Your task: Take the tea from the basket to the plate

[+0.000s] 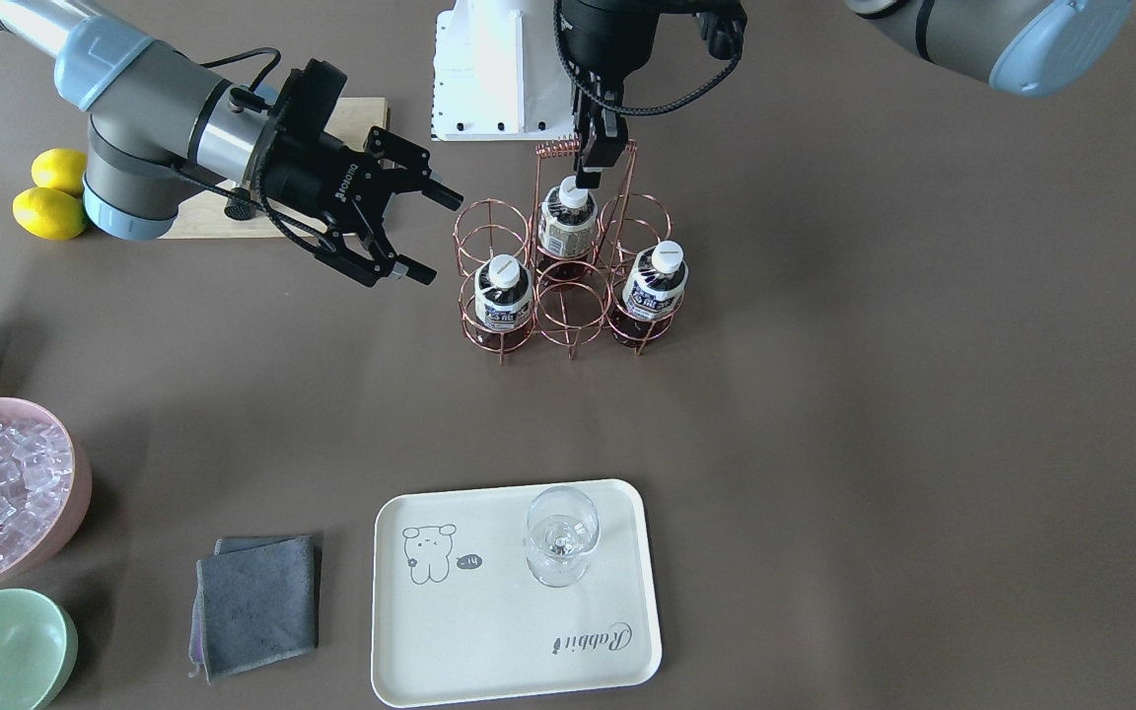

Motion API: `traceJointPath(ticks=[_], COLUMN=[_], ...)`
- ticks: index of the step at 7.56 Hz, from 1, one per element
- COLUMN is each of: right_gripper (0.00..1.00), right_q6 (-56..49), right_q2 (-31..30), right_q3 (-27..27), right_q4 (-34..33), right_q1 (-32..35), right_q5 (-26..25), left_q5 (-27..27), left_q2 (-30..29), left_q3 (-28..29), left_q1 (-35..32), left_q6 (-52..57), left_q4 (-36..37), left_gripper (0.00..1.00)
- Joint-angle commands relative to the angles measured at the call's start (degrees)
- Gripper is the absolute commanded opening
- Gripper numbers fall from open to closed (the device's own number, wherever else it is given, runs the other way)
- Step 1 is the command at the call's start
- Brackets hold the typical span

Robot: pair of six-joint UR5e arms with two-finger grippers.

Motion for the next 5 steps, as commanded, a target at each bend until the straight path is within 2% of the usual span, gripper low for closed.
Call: traceJointPath(ticks=[1, 3, 5], right_gripper=[0.95, 0.94, 0.87], right_q6=[2.4, 2.6, 2.6], right_q2=[3.3, 3.9, 5.1], right_q3=[-3.4, -4.4, -6.1], right_q4=[0.0, 0.0, 0.0], right_q1=[-2.2, -2.4, -2.4], right_q5=[-0.9, -0.9, -1.0], left_q5=[0.0, 0.1, 0.1], left_q2=[0.4, 0.5, 0.5], left_q3=[0.0, 0.0, -0.1], left_q1=[0.1, 0.1, 0.1], left_q6=[0.0, -0.1, -0.1], left_q4=[0.0, 0.0, 0.0], left_gripper=[0.00, 0.00, 0.00])
